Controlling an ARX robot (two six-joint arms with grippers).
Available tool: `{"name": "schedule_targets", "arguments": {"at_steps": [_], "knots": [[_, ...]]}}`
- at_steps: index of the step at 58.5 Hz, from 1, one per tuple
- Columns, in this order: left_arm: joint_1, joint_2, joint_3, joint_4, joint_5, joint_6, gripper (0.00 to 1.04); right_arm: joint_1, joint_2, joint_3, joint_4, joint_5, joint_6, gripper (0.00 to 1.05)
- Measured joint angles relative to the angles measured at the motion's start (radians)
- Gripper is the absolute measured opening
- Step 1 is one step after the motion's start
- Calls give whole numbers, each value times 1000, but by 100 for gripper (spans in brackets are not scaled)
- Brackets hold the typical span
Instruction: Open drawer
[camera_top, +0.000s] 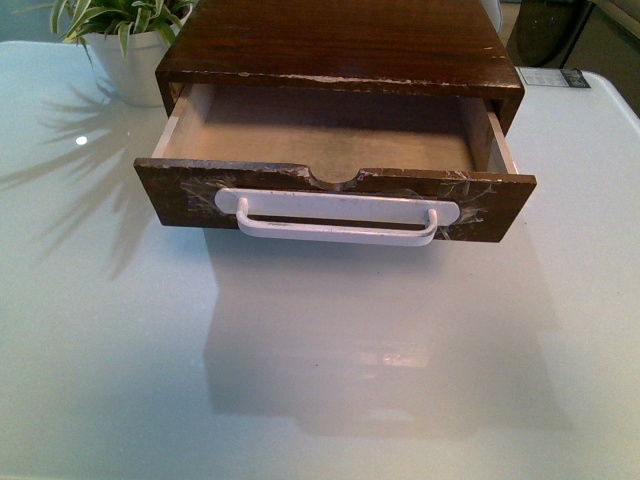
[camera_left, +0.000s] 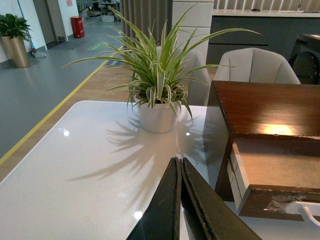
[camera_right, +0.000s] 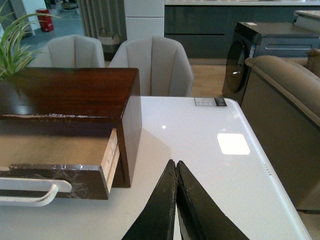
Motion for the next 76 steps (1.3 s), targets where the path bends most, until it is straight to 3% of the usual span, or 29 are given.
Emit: {"name": "schedule_targets", "arguments": {"at_steps": [4,10,31,36,51,57,76], "knots": [[-66,-37,-8,-29,-88,0,2,0,-22,-6,-12,0,0,2],[-101,-78,-24,-48,-92,1,2,0,-51,-22,-7,-1,0,2],[-103,-229,-47,-165,-101,1,2,0,-159,-22,-114,0,0,2],[-103,-273,-47,-209,-101,1,2,0,-311,-22,-280,0,0,2],[-103,-353,-47,-287,-101,1,2,0,-329,-22,-288,1,0,2],[-103,-483,-47,-447,-101,1,2,0,-329,-22,-288,1,0,2],[-103,-525,-47,-465,-101,1,2,0,-330,-22,-289,1,0,2]]}}
